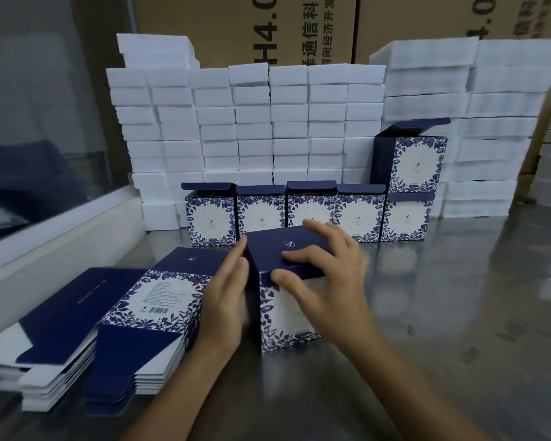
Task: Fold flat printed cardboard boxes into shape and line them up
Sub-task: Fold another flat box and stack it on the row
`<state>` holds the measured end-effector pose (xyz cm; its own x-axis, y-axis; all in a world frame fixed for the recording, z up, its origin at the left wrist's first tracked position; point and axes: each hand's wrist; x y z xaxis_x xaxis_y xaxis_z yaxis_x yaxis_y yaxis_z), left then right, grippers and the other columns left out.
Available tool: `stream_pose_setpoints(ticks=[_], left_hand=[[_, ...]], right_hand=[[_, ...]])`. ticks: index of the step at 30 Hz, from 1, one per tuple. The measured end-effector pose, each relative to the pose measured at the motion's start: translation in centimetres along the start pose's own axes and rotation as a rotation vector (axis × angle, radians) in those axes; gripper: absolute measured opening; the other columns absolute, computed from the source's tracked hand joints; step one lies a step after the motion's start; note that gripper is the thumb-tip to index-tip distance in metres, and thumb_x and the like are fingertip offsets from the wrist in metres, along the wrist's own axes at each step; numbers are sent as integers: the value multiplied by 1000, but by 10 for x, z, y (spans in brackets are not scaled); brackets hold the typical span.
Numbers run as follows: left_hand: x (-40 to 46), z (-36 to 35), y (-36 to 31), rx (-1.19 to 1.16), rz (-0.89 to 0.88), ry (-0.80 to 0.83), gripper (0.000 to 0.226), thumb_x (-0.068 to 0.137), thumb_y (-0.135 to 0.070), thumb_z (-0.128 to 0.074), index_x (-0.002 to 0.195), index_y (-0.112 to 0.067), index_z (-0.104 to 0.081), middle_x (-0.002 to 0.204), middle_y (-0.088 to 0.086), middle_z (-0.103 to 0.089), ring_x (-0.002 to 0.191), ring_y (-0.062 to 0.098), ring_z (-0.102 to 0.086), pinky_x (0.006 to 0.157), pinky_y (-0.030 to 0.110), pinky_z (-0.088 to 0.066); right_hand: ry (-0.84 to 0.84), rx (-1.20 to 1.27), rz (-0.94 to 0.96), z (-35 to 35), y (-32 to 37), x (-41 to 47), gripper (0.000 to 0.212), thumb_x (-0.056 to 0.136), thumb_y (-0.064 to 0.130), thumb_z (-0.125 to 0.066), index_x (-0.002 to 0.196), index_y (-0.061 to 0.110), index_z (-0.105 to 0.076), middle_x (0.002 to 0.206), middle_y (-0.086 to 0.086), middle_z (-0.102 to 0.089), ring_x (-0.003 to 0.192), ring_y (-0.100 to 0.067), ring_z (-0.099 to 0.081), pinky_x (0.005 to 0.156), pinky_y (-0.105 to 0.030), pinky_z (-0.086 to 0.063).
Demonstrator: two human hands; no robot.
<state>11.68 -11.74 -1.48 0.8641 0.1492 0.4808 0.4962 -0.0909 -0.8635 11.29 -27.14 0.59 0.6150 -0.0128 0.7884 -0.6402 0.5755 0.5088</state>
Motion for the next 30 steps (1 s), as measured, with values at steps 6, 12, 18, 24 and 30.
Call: stream_pose_setpoints(ticks=[6,12,18,24,30], left_hand=[[-7,-9,1,571,-296,-16,35,99,-41,-38,132,-41,-50,131,-24,-53,123,-8,-48,96,7,-37],[-5,-10,0,712,-414,-44,43,97,-41,-39,122,-16,-64,122,-1,-57,110,10,-56,85,15,-44],[-5,-13,-4,698,-412,-82,42,95,-40,-40,116,-15,-66,116,-1,-56,105,10,-56,83,15,-42],[-5,-12,-5,684,-396,-101,38,96,-37,-43,115,-14,-66,116,-1,-56,106,7,-54,84,21,-42],[-4,-10,-3,687,-399,-105,33,96,-31,-45,116,-14,-65,116,-2,-57,106,7,-53,84,11,-39]], right_hand=[[-60,-126,52,-6,-3,-2,24,86,41,-70,105,28,-77,133,4,-59,130,-31,-44,103,-53,-36],[-84,-63,37,-6,-5,0,20,83,36,-76,100,27,-79,122,6,-64,119,-24,-47,96,-44,-40],[-97,-78,51,-7,-8,-1,23,85,40,-71,101,26,-78,110,9,-68,108,-21,-51,91,-35,-44],[-96,25,-11,-3,-16,-1,19,85,23,-78,102,14,-77,119,-3,-63,110,-16,-59,93,-7,-39],[-116,53,4,-4,-21,-1,19,85,19,-77,103,11,-75,121,0,-59,108,0,-54,92,-4,-39]])
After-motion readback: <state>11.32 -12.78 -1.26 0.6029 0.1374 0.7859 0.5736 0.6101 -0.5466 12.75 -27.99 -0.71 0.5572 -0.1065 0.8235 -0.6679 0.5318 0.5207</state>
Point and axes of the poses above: each hand's wrist, its own x-axis towards the middle knuckle, its own z-axis out of the back of the hand, y = z × x
